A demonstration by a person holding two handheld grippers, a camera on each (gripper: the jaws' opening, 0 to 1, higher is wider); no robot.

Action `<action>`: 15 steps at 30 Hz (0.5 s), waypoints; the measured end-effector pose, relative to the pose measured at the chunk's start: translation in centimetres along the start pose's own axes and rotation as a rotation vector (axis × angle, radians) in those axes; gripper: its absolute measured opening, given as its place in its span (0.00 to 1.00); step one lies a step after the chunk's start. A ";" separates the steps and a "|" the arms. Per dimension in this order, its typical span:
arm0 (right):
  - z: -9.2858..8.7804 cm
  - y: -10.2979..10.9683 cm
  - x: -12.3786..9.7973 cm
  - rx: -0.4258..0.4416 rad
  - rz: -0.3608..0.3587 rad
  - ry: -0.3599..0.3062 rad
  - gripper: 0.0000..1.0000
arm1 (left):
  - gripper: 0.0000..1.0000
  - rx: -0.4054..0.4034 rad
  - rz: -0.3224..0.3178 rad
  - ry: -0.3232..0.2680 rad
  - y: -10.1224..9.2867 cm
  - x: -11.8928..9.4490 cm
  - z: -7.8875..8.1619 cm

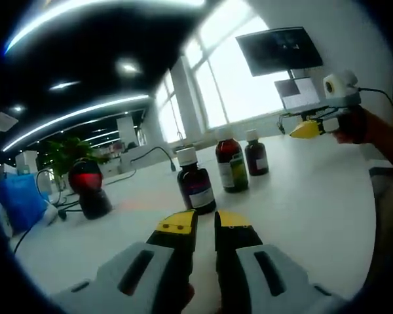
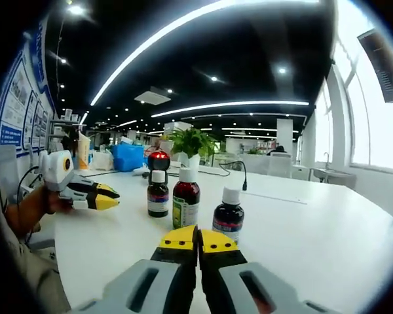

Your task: Rotate the medicine bottle to make it face forward pick up the medicine bottle inspect the drug traceability code place the medicine on the table

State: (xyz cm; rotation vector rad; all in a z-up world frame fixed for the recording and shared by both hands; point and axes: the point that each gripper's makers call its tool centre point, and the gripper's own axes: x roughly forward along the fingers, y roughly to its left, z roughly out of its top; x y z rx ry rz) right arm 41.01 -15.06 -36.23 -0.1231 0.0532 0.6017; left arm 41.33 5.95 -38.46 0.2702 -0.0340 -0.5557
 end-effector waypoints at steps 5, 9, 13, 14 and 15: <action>-0.9 -1.0 -0.8 0.020 -0.022 0.004 0.00 | 0.03 0.003 -0.004 0.001 -0.1 0.0 0.0; -1.9 -1.5 -1.1 0.035 -0.032 0.015 0.00 | 0.03 0.002 -0.003 0.003 -0.1 0.0 0.0; -2.5 -1.8 -1.4 0.042 -0.041 0.020 0.00 | 0.03 0.005 -0.002 0.005 -0.1 0.0 -0.1; -2.6 -1.9 -1.5 0.046 -0.044 0.017 0.00 | 0.03 0.005 -0.002 0.005 -0.1 0.0 -0.1; -2.5 -2.0 -1.6 0.049 -0.045 0.016 0.00 | 0.03 0.005 -0.001 0.006 -0.1 0.0 -0.1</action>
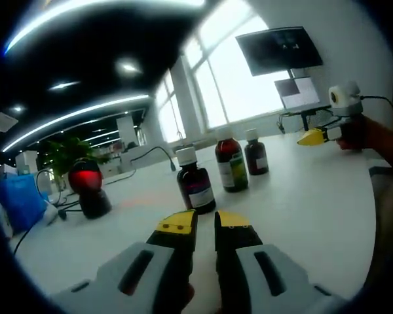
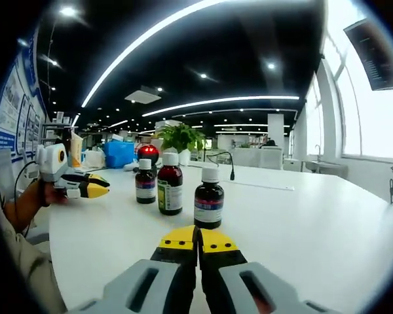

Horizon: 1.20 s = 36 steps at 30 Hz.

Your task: Rotate the medicine bottle to make it face forward pick up the medicine bottle inspect the drug traceability code place the medicine on the table

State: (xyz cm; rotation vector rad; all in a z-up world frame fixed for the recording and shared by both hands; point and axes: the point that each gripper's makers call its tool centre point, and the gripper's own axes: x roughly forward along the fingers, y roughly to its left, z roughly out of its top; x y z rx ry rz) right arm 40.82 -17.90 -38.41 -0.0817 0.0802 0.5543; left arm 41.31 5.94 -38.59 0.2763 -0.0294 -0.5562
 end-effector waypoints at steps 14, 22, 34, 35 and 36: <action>-0.2 0.0 -0.6 -0.014 0.007 -0.019 0.00 | 0.03 0.005 0.000 -0.002 0.0 0.0 0.0; -0.4 0.1 -0.3 -0.029 0.018 -0.011 0.00 | 0.03 0.019 -0.002 -0.007 -0.1 -0.1 0.1; -0.3 0.3 -0.3 -0.043 0.028 -0.013 0.00 | 0.03 0.027 0.000 -0.005 -0.1 0.0 0.0; -0.3 0.2 -0.3 -0.042 0.028 -0.014 0.00 | 0.03 0.029 0.000 -0.005 -0.1 0.0 0.0; -0.3 0.2 -0.3 -0.043 0.027 -0.014 0.00 | 0.03 0.030 0.000 -0.004 -0.1 0.0 0.0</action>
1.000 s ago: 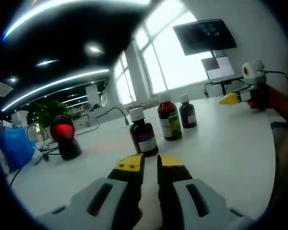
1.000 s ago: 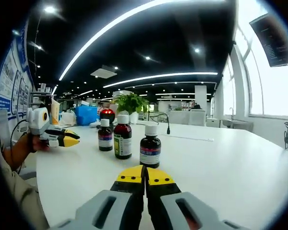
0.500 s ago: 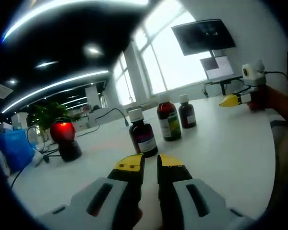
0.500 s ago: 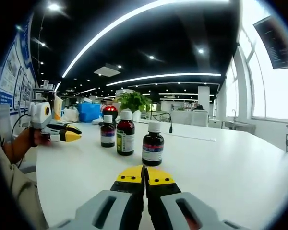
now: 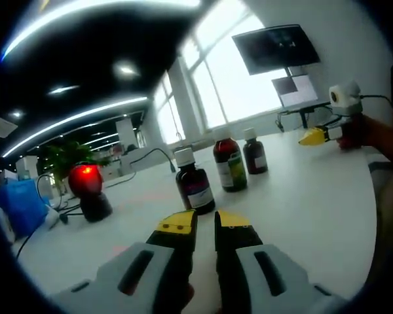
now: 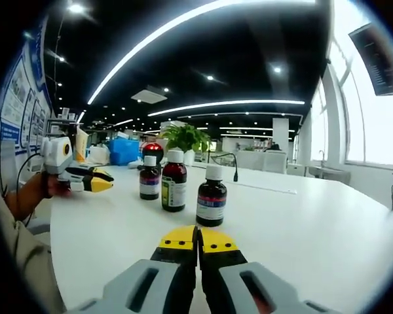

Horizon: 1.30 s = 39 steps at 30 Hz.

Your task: Rotate the medicine bottle to make it face forward pick up the medicine bottle inspect the drug traceability code place the medicine on the table

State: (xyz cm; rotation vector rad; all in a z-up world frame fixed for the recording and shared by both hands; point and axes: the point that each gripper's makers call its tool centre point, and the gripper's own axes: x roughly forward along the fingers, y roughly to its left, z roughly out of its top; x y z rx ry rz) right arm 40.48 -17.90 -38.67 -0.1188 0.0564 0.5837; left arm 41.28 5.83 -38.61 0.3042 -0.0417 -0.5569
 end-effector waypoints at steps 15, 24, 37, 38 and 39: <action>0.0 -0.1 0.0 -0.006 -0.005 0.001 0.00 | 0.03 0.010 -0.002 0.001 -0.1 0.0 0.0; 0.0 -0.1 0.0 -0.016 -0.006 0.002 0.00 | 0.03 0.027 -0.001 0.005 -0.2 0.0 -0.1; -0.1 0.1 0.1 -0.026 -0.007 0.005 0.00 | 0.03 0.029 -0.003 0.004 -0.2 0.0 0.0; -0.1 0.1 0.1 -0.027 -0.007 0.005 0.00 | 0.03 0.028 -0.003 0.004 -0.2 0.0 0.0; -0.1 0.2 0.1 -0.027 -0.007 0.005 0.00 | 0.03 0.027 -0.003 0.004 -0.2 0.0 0.0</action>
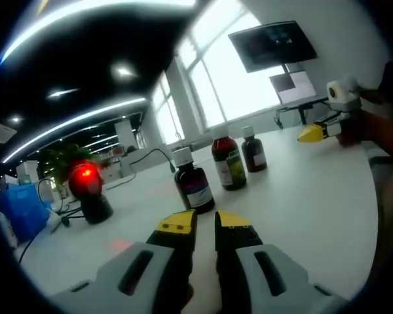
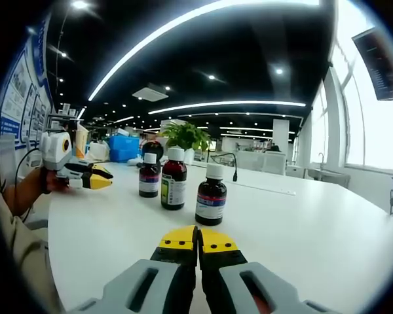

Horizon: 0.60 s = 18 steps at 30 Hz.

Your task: Rotate the medicine bottle to make it face forward pick up the medicine bottle inspect the drug traceability code place the medicine on the table

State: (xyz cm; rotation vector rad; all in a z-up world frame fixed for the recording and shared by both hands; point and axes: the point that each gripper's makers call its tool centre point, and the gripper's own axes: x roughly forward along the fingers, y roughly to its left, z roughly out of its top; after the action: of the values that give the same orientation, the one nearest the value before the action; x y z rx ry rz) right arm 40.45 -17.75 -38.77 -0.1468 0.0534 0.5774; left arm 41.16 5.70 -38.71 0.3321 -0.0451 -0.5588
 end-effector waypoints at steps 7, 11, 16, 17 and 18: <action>-0.1 -0.1 0.0 -0.010 -0.006 0.006 0.00 | 0.04 0.019 -0.011 0.010 -0.4 0.0 -0.1; -0.1 0.0 0.0 -0.010 -0.003 0.004 0.00 | 0.04 0.028 -0.011 0.014 -0.4 0.0 -0.2; -0.1 -0.1 0.0 -0.012 -0.003 0.004 0.00 | 0.04 0.025 -0.008 0.014 -0.4 0.0 -0.2; -0.1 -0.1 0.0 -0.012 -0.004 0.004 0.00 | 0.04 0.025 -0.008 0.014 -0.4 0.0 -0.1; -0.1 -0.1 0.0 -0.012 -0.004 0.003 0.00 | 0.04 0.025 -0.007 0.014 -0.4 0.0 -0.1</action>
State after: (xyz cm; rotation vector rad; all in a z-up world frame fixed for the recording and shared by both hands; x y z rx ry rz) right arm 40.52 -17.83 -38.87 -0.1598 0.0529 0.5736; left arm 40.96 5.46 -38.95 0.3608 -0.0376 -0.5635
